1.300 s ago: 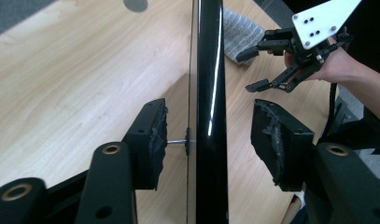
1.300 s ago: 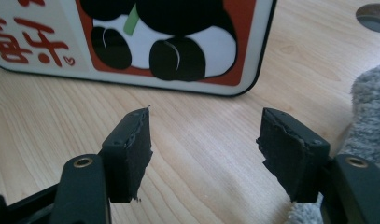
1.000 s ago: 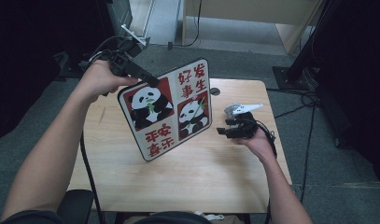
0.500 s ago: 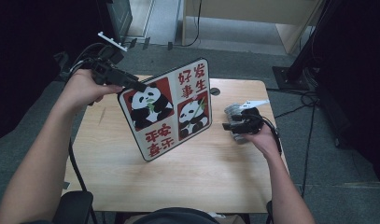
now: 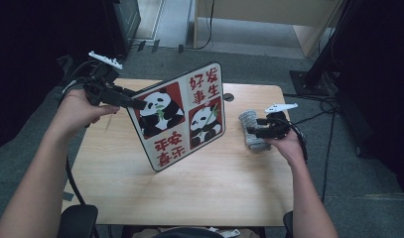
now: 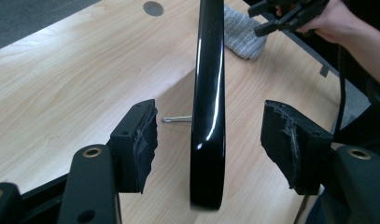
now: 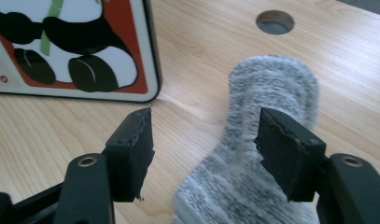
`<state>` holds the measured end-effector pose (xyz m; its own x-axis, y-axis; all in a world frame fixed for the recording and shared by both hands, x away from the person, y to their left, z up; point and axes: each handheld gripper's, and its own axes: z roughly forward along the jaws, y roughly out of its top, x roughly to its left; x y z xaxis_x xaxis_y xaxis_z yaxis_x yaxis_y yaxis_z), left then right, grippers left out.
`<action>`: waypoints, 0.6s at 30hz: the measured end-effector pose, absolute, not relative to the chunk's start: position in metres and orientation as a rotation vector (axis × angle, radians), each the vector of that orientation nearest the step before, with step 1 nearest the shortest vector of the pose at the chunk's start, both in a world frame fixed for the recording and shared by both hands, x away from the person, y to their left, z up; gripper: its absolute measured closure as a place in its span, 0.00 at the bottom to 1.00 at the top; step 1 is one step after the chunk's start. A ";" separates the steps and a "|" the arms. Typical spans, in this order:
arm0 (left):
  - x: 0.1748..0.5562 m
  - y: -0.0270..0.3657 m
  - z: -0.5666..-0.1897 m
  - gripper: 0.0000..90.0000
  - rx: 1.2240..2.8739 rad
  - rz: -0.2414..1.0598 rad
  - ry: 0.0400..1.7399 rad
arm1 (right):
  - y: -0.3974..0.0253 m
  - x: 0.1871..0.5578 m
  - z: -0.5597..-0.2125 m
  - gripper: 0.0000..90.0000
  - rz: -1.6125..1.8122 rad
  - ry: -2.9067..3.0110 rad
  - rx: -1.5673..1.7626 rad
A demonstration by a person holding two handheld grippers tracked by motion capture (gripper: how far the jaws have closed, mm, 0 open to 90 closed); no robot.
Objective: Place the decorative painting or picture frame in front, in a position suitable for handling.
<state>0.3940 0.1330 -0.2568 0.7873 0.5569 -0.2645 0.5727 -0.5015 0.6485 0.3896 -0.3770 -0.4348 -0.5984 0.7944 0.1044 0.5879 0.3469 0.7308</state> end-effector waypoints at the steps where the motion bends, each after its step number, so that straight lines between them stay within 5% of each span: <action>1: 0.394 0.133 -0.257 0.40 2.214 -0.027 0.833 | -0.377 0.390 -0.435 0.41 1.100 2.344 1.237; 18: 0.371 0.148 -0.299 0.40 2.198 -0.053 0.842 | -0.391 0.388 -0.434 0.40 1.054 2.276 1.315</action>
<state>0.3708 0.1482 -0.2988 0.7809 0.5537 -0.2892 0.5855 -0.4874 0.6478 0.3883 -0.3906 -0.4344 -0.5315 0.8420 0.0922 0.6151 0.3088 0.7255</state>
